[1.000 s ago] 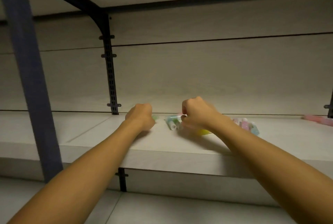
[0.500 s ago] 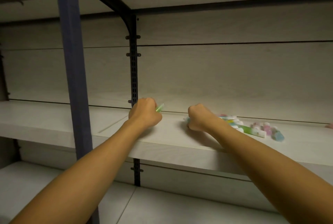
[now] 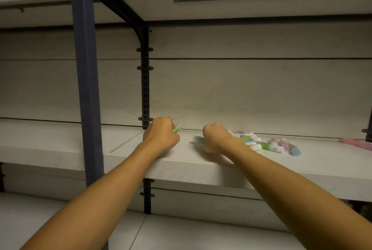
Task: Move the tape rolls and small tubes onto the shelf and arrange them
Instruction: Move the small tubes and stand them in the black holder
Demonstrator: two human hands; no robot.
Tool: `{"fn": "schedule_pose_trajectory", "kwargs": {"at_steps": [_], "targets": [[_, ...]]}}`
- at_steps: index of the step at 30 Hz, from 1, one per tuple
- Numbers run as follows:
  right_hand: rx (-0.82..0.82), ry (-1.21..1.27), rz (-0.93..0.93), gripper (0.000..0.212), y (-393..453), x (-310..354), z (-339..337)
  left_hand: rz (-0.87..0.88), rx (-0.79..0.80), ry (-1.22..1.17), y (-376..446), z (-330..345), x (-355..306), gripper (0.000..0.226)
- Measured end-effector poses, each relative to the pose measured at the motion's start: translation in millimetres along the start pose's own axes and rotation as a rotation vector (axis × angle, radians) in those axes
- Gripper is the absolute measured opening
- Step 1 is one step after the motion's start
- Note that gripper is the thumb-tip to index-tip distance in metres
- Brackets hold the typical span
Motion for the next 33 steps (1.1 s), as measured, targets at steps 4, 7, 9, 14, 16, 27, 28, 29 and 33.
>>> {"fn": "schedule_pose_trajectory", "kwargs": {"at_steps": [4,7,9,14,16,27,28,29,33], "targets": [[-0.133,-0.014,0.036,0.033,-11,-8,-8,0.057,0.010,-0.035,5,6,-12,0.023],[-0.211,-0.005,0.095,0.032,-24,-25,-18,0.116,0.020,-0.085,8,17,-27,0.026],[-0.246,0.024,0.148,0.031,-36,-41,-27,0.156,0.027,-0.125,7,26,-39,0.026],[-0.268,0.056,0.309,0.030,-77,-101,-40,0.252,0.069,-0.204,4,50,-81,0.021],[-0.266,0.055,0.369,0.029,-97,-127,-41,0.274,0.085,-0.236,1,59,-103,0.023],[-0.252,0.026,0.641,0.022,-235,-254,-65,0.449,0.148,-0.384,-46,98,-251,0.033],[-0.252,0.023,0.655,0.021,-248,-265,-67,0.458,0.159,-0.403,-53,101,-264,0.032],[-0.256,0.022,0.669,0.021,-261,-275,-69,0.468,0.170,-0.417,-61,104,-276,0.031],[-0.291,0.039,0.717,0.020,-311,-314,-78,0.503,0.199,-0.458,-92,118,-321,0.025]]}}
Point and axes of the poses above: each hand's wrist, its own y-axis towards the middle knuckle, its own z-axis out of the palm, x = y × z, the point moved 5 cm from there along y, towards the middle knuckle, and after that the axes turned 7 degrees about -y, right-handed, at the moved point
